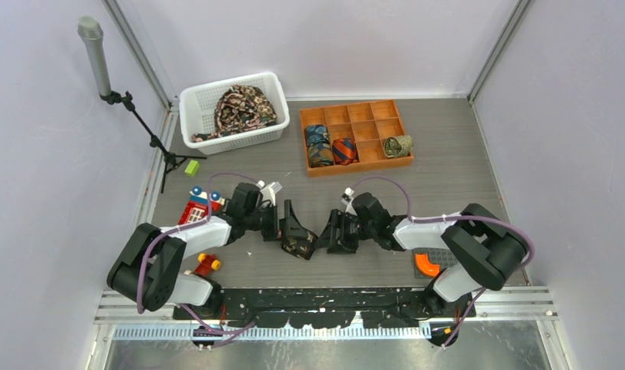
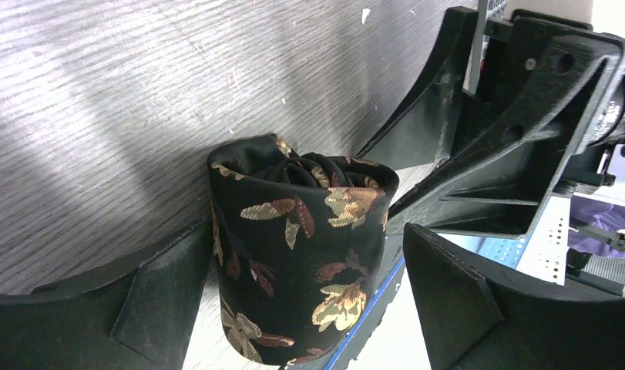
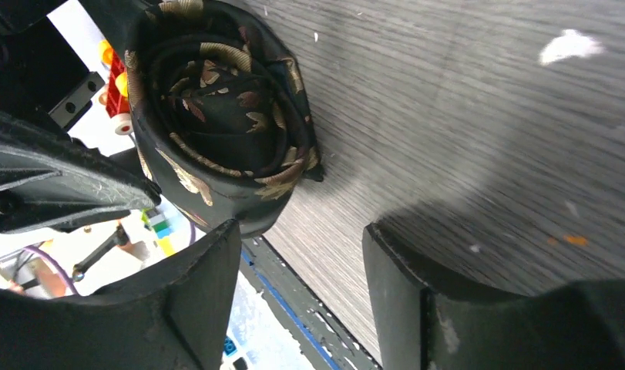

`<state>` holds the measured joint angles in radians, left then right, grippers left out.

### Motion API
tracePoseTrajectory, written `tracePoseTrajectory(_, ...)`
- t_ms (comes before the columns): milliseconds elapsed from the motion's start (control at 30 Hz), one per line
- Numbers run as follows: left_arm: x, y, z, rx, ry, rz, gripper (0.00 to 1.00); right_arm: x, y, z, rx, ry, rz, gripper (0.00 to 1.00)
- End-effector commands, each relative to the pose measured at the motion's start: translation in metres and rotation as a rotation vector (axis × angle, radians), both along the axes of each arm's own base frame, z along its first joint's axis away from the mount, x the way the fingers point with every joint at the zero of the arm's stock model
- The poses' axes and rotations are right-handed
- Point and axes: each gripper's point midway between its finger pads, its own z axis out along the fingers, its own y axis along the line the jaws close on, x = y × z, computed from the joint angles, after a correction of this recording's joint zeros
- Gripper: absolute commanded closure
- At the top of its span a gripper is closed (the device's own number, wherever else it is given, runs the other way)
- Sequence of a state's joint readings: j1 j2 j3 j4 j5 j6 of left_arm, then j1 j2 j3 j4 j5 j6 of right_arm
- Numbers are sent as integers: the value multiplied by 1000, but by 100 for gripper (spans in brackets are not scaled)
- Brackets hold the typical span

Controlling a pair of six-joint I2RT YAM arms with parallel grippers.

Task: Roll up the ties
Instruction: Pick up the tie at the center of the board.

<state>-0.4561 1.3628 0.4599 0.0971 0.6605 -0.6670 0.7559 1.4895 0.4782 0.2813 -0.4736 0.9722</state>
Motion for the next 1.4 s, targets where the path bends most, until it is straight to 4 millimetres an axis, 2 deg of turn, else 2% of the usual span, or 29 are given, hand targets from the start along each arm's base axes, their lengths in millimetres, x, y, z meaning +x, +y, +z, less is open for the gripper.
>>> tracePoseTrajectory(0,-10,0,4,-32,-13,-12,5,4,19,2,64,-17,9,37)
tracePoseTrajectory(267,-25,3,-3,-43,11,-17,7,2,31,-12,78,13,14,41)
tracePoseTrajectory(600,-33,0,-9,-67,31,-24,18,2,29,-26,45,28,8,53)
tracePoseTrajectory(833,-37,-3,-18,-63,52,-31,34,4,30,-28,35,29,10,62)
tracePoseTrajectory(933,-38,-6,-21,-60,57,-38,43,6,30,-28,34,29,9,64)
tracePoseTrajectory(1200,-33,-12,-24,-41,59,-23,64,9,23,-17,18,8,6,63)
tracePoseTrajectory(1367,-24,-15,-17,-47,50,7,74,18,6,6,-25,-41,-31,52)
